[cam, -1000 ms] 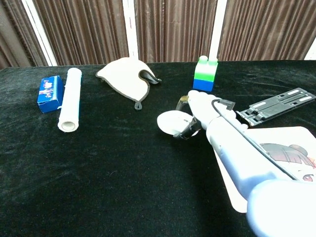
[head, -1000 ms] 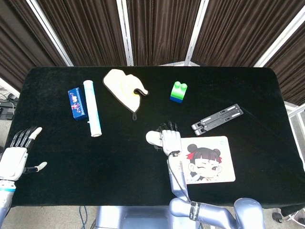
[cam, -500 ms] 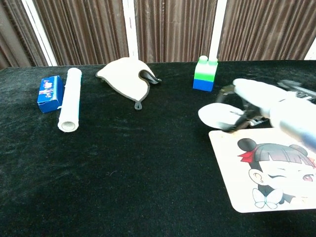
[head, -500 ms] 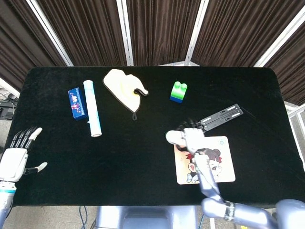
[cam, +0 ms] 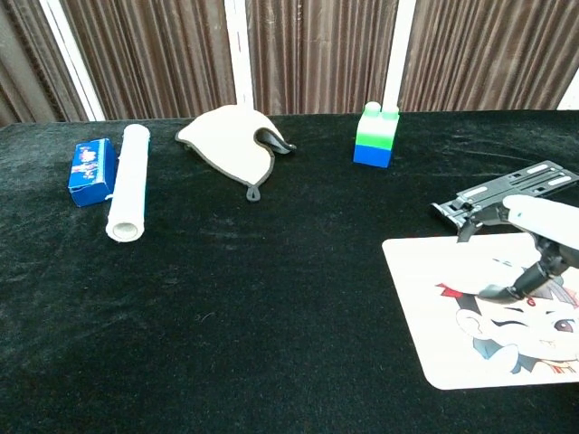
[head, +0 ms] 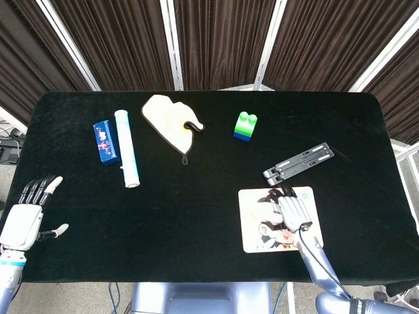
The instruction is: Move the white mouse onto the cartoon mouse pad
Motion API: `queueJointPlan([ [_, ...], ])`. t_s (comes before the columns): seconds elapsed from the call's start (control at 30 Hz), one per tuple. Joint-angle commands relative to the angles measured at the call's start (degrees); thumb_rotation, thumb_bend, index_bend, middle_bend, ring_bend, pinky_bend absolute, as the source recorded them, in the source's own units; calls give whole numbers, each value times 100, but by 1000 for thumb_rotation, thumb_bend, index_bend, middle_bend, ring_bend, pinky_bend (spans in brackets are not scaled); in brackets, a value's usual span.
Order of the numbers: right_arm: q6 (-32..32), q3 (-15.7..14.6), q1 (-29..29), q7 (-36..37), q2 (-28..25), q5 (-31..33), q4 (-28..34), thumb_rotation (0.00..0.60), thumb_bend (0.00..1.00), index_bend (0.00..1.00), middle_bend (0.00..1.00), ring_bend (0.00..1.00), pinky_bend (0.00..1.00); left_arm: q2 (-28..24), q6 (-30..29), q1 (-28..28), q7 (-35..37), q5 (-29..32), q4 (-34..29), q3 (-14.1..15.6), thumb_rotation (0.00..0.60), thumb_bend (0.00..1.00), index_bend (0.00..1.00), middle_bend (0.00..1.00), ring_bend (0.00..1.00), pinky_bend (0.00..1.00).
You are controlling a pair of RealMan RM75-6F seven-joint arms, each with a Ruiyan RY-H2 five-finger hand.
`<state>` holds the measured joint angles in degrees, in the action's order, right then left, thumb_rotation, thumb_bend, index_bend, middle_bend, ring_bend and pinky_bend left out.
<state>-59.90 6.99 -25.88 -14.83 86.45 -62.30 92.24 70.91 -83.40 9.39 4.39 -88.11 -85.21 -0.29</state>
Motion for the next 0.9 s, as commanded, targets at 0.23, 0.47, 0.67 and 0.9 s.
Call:
queueJointPlan([
  [0.23, -112, -251, 170, 152, -207, -327, 159, 600, 293, 531, 190, 0, 30, -2, -59, -40, -43, -89, -41, 36, 600, 15, 0, 0, 0, 0],
  [0.47, 137, -378, 158, 88, -473, -195, 287, 600, 252, 373, 47, 0, 0, -12, -57, -60, -94, -124, -61, 58, 600, 15, 0, 0, 0, 0],
  [0.67, 153, -462, 182, -113, -669, -15, 443, 600, 213, 188, 0, 0, 0, -14, -54, -68, -123, -147, -81, 61, 600, 15, 0, 0, 0, 0],
  [0.9, 167, -538, 213, -181, -764, 68, 457, 600, 213, 137, 0, 0, 0, -22, -87, -90, -115, -179, -86, 64, 600, 17, 0, 0, 0, 0],
])
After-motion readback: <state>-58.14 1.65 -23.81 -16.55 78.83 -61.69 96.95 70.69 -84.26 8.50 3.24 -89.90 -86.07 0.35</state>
